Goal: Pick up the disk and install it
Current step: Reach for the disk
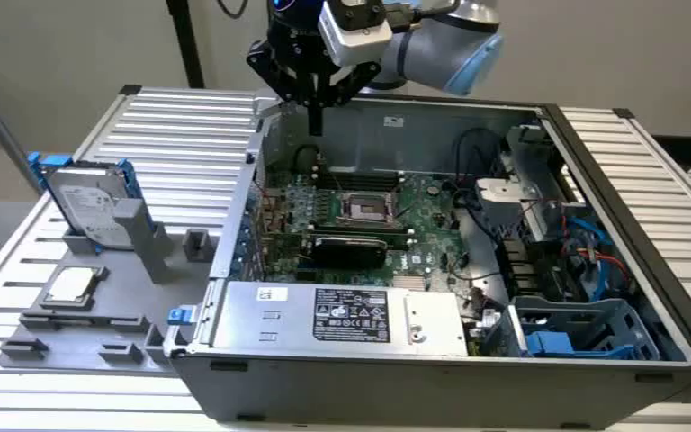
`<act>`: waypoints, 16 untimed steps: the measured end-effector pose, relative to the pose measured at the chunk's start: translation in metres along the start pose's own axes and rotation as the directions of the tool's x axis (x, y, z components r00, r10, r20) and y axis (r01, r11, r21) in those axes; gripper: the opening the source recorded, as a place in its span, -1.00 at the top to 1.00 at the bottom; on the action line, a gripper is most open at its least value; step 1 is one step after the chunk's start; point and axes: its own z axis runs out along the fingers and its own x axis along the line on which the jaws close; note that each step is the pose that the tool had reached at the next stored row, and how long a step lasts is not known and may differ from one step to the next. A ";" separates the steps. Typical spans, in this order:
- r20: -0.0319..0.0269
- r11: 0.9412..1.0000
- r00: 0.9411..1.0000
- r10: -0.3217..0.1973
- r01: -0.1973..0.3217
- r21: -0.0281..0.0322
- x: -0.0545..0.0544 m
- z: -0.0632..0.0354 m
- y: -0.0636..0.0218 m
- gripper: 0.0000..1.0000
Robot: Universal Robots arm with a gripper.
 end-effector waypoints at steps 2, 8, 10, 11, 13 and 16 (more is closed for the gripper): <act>0.000 1.000 1.000 0.000 0.000 0.000 0.000 0.0000 0.0000 0.79; 0.000 1.000 1.000 0.000 0.000 0.000 0.000 0.0000 0.0000 0.79; 0.000 1.000 1.000 0.000 0.000 0.000 0.000 0.0000 0.0000 0.79; 0.000 1.000 1.000 0.000 0.000 0.000 0.000 0.0000 0.0000 0.79; 0.000 1.000 1.000 0.000 0.000 0.000 0.000 0.0000 0.0000 0.79; 0.001 1.000 1.000 0.000 0.000 0.000 0.009 -0.0003 0.0001 0.79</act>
